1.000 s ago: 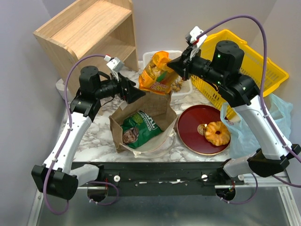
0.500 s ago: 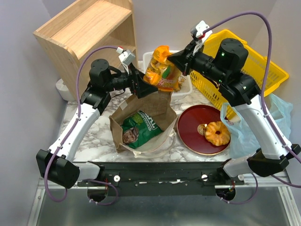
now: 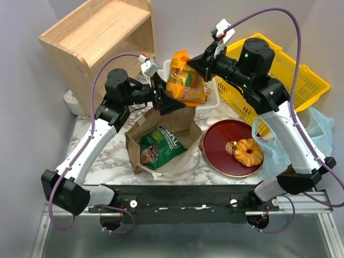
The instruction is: Untie the knot of the grocery bags and take out the mixed food
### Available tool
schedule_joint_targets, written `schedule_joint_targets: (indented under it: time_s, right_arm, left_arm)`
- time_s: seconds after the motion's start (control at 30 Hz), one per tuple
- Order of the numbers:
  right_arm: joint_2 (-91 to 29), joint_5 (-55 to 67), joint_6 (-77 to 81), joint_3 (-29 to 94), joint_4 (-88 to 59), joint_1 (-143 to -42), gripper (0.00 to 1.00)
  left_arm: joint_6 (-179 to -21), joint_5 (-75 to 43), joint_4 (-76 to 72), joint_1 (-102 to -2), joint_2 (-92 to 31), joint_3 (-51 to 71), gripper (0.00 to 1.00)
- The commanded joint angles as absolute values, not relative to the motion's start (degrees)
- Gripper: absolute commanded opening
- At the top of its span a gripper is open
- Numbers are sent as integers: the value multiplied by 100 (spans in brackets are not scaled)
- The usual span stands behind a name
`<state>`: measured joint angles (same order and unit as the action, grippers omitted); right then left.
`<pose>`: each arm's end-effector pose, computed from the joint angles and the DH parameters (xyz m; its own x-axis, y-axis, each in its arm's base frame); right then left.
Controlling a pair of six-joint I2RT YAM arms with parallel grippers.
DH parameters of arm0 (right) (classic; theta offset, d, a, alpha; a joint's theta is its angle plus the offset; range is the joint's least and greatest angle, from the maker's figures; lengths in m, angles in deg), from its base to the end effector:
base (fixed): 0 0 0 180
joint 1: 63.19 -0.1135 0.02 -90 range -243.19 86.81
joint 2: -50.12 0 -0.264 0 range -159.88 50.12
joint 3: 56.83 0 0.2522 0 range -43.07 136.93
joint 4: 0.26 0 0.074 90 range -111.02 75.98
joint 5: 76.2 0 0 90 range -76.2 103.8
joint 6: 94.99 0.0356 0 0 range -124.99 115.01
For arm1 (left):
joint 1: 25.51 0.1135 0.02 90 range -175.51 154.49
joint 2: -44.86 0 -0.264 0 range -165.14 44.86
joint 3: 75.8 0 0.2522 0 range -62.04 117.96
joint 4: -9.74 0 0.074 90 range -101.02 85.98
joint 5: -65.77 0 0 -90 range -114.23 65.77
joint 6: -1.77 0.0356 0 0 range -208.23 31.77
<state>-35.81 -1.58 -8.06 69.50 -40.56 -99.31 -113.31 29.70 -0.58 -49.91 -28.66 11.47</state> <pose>0.2381 0.1854 0.5405 0.0433 -0.0323 -0.9985 -0.7814 0.6217 -0.0540 0.2475 -0.1439 0.4323 -0.3652 -0.1084 -0.9246 0.9089 0.1733 -0.3793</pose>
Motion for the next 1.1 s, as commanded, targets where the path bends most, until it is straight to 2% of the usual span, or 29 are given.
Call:
schedule_joint_targets:
  time_s: [0.0, 0.17, 0.3, 0.4, 0.43, 0.53, 0.6, 0.63, 0.67, 0.7, 0.73, 0.77, 0.8, 0.9, 0.93, 1.0, 1.07]
  right_arm:
    - [-3522, -44, -763, 7216, -3529, -9852, 0]
    - [-3540, 158, -710, 7154, -3485, -9817, 0]
    - [-3558, 19, -517, 7110, -3467, -9773, 0]
    - [-3487, -280, -139, 6795, -3432, -9773, 0]
    - [-3435, -299, -95, 6715, -3432, -9773, 0]
    - [-3329, -255, -33, 6425, -3441, -9773, 0]
    - [-3268, -246, -42, 6258, -3450, -9773, 0]
    - [-3241, -246, -68, 6109, -3467, -9773, 0]
    - [-3180, -220, -112, 6038, -3476, -9773, 0]
    - [-3145, -107, -130, 5968, -3511, -9773, 10]
    - [-3092, -36, -156, 5846, -3529, -9782, 18]
    - [-3004, 34, -252, 5809, -3555, -9773, 26]
    - [-2951, 192, -296, 5792, -3668, -9747, 41]
    - [-2715, 359, -394, 5783, -3888, -9520, 52]
    - [-2644, 386, -394, 5765, -3933, -9431, 53]
    - [-2460, 465, -376, 5651, -4064, -9177, 56]
    - [-2336, 545, -385, 5546, -4152, -9018, 57]
  left_arm:
    - [-11258, 2894, 99, -5056, -2748, 1380, 95]
    - [-11345, 3096, 169, -5064, -2853, 1538, 93]
    - [-11538, 2711, 160, -5047, -2923, 1662, 89]
    - [-11460, 2174, 28, -4994, -2984, 1785, 69]
    - [-11425, 2113, 19, -4977, -3002, 1854, 58]
    - [-11381, 2138, 54, -4889, -3099, 2056, 41]
    - [-11328, 2182, 63, -4854, -3160, 2223, 36]
    - [-11215, 2182, 55, -4810, -3195, 2424, 29]
    - [-11161, 2191, 28, -4766, -3222, 2548, 26]
    - [-11100, 2191, 11, -4713, -3300, 2680, 18]
    - [-10977, 2174, -33, -4669, -3362, 3012, 1]
    - [-10880, 2139, -164, -4547, -3424, 3198, 0]
    - [-10775, 2095, -261, -4485, -3572, 3426, 0]
    - [-9968, 1929, -989, -4318, -4046, 4612, 0]
    - [-9652, 1832, -1218, -4300, -4170, 5268, 0]
    - [-8878, 1542, -1719, -4291, -4486, 5825, 0]
    - [-8473, 805, -1992, -4291, -4671, 6476, 0]
